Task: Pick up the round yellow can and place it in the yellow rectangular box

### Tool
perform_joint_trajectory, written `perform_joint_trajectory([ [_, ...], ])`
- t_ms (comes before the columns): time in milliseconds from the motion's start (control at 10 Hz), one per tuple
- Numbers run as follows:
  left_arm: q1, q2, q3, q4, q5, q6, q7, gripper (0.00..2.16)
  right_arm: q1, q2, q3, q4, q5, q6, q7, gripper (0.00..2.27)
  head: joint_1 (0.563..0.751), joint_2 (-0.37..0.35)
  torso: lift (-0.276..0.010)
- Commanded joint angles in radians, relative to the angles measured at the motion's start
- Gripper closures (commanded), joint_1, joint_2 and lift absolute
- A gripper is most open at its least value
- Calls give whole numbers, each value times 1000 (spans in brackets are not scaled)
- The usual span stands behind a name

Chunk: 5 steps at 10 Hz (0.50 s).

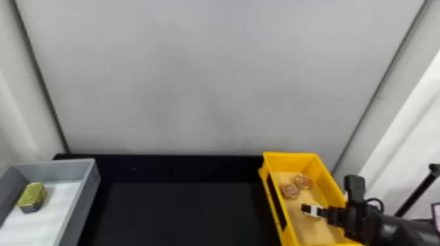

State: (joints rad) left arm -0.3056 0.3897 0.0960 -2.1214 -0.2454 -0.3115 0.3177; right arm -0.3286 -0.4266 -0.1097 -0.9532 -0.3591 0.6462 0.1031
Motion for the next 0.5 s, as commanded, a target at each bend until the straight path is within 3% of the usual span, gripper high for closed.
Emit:
perform_joint_trajectory([
  [0,-1,-1,1,0,0,-3,0,450,3,-1,-8,1,-1,18,-10,546,563,-169,0],
  [100,-3,-1,-1,0,0,-3,0,450,2,-1,-16,-1,-9,40,-17,351,563,-169,0],
  [200,-4,-1,-1,0,0,-1,0,450,3,-1,-13,-12,-9,61,-37,-2,563,-169,0],
  [400,-4,-1,-1,0,0,-1,0,450,3,-1,-16,-25,-11,55,-42,-2,563,-169,0],
])
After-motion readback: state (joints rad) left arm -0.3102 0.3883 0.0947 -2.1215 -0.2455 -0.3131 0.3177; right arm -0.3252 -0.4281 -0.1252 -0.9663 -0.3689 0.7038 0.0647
